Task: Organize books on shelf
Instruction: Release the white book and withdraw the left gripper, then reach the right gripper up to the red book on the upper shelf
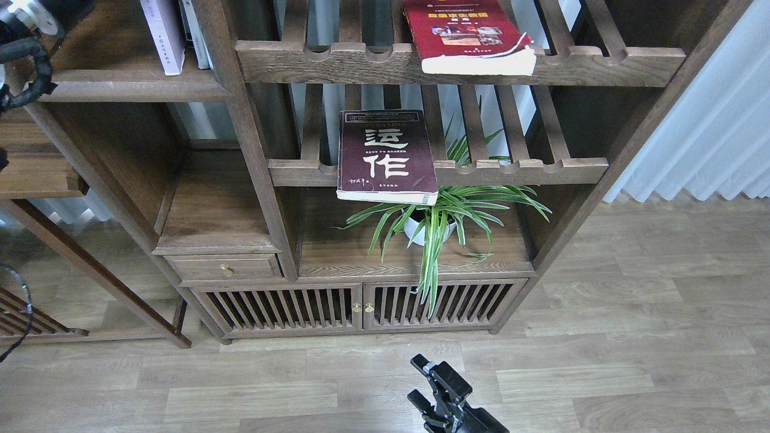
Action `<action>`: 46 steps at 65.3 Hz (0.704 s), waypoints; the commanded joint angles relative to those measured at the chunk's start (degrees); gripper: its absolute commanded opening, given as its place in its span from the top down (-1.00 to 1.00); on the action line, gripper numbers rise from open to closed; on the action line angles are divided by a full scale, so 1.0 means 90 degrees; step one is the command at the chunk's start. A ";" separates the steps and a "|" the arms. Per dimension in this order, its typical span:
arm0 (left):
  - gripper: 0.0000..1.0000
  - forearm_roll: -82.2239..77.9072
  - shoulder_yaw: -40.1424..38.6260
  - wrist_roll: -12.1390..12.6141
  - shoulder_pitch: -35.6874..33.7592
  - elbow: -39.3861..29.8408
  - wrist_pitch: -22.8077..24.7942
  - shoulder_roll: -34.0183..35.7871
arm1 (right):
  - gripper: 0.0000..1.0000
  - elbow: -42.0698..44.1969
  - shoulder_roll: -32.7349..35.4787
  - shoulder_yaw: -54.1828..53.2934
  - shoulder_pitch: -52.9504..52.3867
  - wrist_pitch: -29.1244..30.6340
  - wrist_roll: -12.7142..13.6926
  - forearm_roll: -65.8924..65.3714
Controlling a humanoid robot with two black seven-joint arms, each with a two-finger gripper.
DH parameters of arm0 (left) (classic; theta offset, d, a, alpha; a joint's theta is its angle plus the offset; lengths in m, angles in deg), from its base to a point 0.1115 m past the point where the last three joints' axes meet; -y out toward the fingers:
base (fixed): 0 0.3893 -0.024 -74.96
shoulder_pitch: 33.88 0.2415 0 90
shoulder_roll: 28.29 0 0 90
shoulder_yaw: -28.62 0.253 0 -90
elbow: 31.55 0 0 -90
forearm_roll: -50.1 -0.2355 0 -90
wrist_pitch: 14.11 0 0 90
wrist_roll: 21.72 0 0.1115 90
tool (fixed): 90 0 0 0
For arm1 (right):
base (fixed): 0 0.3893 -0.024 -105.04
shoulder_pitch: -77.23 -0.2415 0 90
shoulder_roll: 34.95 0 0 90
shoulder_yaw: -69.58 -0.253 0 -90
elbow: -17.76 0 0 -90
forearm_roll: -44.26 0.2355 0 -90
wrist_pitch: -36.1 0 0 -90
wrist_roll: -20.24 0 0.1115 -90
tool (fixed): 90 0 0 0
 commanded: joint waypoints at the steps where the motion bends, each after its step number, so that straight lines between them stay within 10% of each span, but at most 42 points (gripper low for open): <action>1: -1.00 0.0253 -0.0428 0.0005 0.0782 -0.0859 -0.0002 0.0424 | -1.00 -0.0160 0.0000 -0.0078 -0.0147 0.0000 -0.0222 0.0002; 18: -1.00 0.0995 -0.1346 0.0113 0.2617 -0.2646 -0.0002 0.0571 | -1.00 -0.0941 0.0000 -0.0518 -0.0421 0.0000 -0.0340 -0.0008; 46: -1.00 0.1591 -0.1180 0.0132 0.4649 -0.2852 -0.0002 0.0571 | -1.00 -0.2582 0.0771 -0.0704 -0.0997 0.0000 -0.0369 -0.0232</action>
